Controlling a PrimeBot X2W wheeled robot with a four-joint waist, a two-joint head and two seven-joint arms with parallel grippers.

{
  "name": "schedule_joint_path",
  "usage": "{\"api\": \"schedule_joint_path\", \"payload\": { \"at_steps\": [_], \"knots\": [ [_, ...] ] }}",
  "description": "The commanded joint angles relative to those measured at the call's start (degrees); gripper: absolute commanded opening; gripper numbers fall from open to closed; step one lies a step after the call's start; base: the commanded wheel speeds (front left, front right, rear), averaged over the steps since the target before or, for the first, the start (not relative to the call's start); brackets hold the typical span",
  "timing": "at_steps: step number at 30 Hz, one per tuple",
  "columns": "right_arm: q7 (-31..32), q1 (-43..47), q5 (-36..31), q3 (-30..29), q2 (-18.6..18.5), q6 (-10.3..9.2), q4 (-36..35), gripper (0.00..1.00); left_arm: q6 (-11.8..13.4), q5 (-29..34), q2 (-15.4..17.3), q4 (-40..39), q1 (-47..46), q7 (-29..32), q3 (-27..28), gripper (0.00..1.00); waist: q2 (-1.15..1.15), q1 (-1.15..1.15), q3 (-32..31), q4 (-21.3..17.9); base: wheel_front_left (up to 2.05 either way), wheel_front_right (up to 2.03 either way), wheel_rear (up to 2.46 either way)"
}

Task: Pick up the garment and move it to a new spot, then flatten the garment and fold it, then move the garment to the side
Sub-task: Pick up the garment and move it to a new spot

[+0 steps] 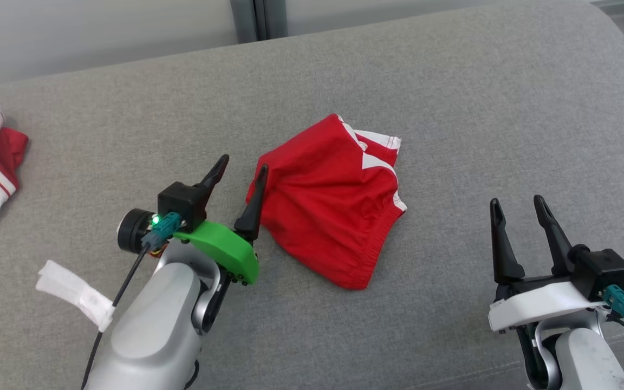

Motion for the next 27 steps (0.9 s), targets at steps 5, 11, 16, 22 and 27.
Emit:
{"api": "schedule_joint_path", "payload": {
  "at_steps": [5,11,16,22,27],
  "knots": [
    [-0.18,1.88,-1.26,-0.33,-0.15,-0.01,0.29,1.00,1.05,2.75,1.18,-5.83,6.50,-0.09,4.56,1.00,0.00,0.00,-5.92,2.44,0.00,0.00,0.00],
    [-0.18,3.72,-2.73,-1.41,-0.14,0.00,0.13,1.00,3.04,4.53,0.85,-11.85,15.42,-0.09,10.43,1.00,0.00,0.00,-9.03,3.97,0.00,0.00,0.00],
    [-0.17,4.78,-2.18,-1.55,-0.14,-0.01,-0.14,1.00,5.24,5.71,0.09,-16.63,23.39,-0.09,15.64,1.00,0.00,0.00,-10.36,4.68,0.00,0.00,0.00],
    [-0.18,5.89,-0.66,-1.46,-0.14,-0.01,-0.22,1.00,6.46,8.03,-1.76,-22.77,31.75,-0.10,20.19,1.00,0.00,0.00,-11.21,5.31,0.00,0.00,0.00],
    [-0.18,6.47,0.22,-0.29,-0.14,0.00,0.16,1.00,5.92,10.11,-2.80,-24.42,35.11,-0.10,22.04,1.00,0.00,0.00,-11.60,5.68,0.00,0.00,0.00]
  ]
}}
